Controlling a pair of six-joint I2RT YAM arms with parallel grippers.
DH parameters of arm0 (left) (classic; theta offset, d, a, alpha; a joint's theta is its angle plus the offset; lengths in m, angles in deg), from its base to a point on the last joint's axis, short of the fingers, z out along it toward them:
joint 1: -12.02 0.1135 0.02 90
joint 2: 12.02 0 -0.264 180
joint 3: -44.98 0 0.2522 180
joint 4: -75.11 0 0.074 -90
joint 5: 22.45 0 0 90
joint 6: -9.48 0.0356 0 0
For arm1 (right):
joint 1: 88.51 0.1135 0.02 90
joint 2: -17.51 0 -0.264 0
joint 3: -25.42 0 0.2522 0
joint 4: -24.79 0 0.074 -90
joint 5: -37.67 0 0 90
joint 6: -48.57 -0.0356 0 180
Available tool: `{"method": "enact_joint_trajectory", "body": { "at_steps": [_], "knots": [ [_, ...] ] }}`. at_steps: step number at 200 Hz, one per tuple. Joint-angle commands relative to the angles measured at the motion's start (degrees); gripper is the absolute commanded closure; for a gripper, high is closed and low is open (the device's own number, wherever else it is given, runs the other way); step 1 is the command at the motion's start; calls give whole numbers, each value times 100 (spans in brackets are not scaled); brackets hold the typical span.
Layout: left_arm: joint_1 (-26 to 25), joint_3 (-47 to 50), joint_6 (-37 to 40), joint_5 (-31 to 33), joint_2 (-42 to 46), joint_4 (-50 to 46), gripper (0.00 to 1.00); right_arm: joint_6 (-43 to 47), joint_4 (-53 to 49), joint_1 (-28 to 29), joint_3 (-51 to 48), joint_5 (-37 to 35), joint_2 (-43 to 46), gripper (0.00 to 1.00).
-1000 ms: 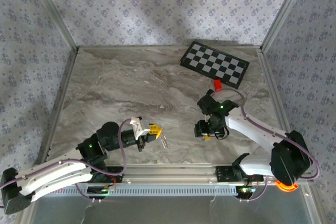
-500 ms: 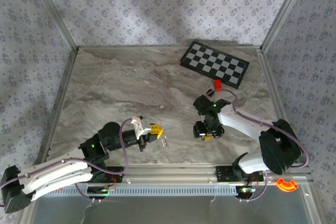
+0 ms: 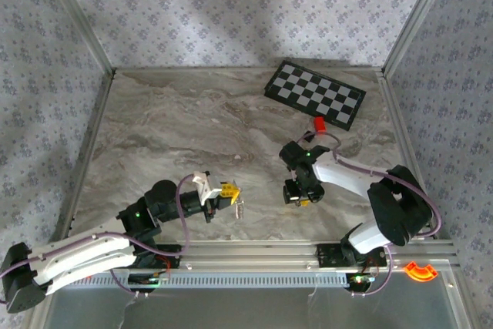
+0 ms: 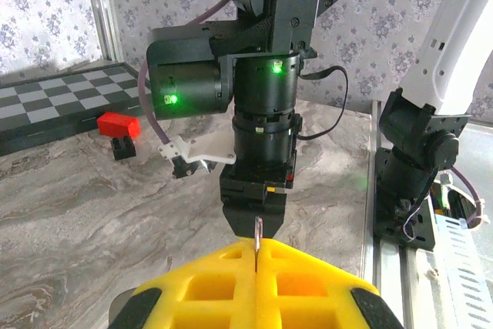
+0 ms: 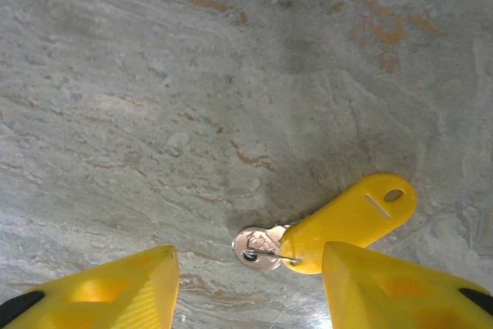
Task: Put the keys on the keyring
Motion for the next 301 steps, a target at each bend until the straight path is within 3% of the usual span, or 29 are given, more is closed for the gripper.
{"method": "enact_joint_trajectory", "body": {
  "at_steps": [1,191,244,301],
  "knots": [
    [28,-37,-87,-36,35,367,100,-69,-99,111,-46,-12,-60,48],
    [72,164,-90,4,680,81,100,-844,131,785,-179,230,-29,51],
    [72,195,-87,35,874,-65,100,-981,378,803,-121,78,-81,50],
    [77,231,-69,50,934,-80,100,-941,98,902,192,-555,-279,49]
  ]
}}
